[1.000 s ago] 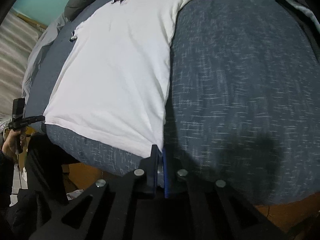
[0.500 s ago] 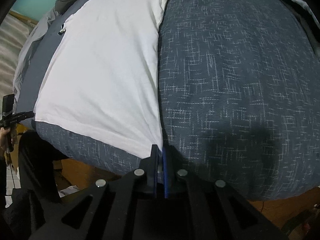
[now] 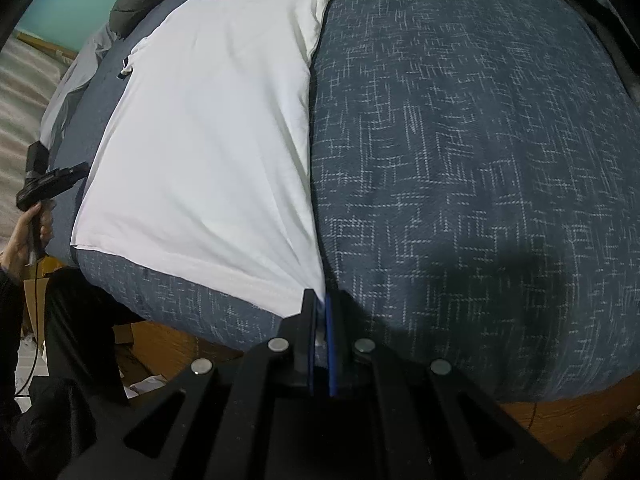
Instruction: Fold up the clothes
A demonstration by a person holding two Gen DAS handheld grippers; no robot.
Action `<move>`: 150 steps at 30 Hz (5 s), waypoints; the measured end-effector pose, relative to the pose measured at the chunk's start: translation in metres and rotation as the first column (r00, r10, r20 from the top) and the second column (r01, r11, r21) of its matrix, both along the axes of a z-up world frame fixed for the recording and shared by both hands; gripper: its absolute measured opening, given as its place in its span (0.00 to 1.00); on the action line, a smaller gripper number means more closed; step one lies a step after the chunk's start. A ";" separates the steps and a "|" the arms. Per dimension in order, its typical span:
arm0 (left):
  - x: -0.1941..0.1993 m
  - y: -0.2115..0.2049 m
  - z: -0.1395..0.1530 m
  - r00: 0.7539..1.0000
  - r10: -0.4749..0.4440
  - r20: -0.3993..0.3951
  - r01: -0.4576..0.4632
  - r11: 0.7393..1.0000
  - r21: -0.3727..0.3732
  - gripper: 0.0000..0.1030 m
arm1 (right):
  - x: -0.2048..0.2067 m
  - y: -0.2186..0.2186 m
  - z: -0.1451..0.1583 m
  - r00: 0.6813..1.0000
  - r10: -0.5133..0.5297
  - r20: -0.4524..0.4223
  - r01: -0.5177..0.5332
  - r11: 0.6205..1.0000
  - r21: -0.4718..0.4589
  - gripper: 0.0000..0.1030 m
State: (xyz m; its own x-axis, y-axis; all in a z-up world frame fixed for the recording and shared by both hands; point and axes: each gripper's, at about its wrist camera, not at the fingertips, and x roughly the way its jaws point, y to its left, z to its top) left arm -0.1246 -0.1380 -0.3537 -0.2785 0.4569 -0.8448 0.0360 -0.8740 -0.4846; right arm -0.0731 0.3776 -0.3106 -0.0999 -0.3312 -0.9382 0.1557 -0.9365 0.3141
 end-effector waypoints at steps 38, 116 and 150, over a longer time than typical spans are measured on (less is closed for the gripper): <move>0.013 -0.011 0.042 0.995 -0.015 -0.100 0.002 0.993 -0.121 0.18 | -0.043 0.044 0.054 0.993 -0.094 -0.065 0.088 0.992 -0.092 0.24; -0.113 0.089 0.000 0.963 -0.063 -0.262 0.015 0.983 -0.181 0.30 | -0.332 0.087 -0.014 0.703 -0.661 -0.262 0.577 0.746 -0.332 0.48; -0.128 0.073 -0.003 0.957 -0.021 -0.288 -0.050 0.971 -0.235 0.47 | -0.396 0.082 0.012 0.713 -0.490 -0.502 0.449 0.869 -0.209 0.04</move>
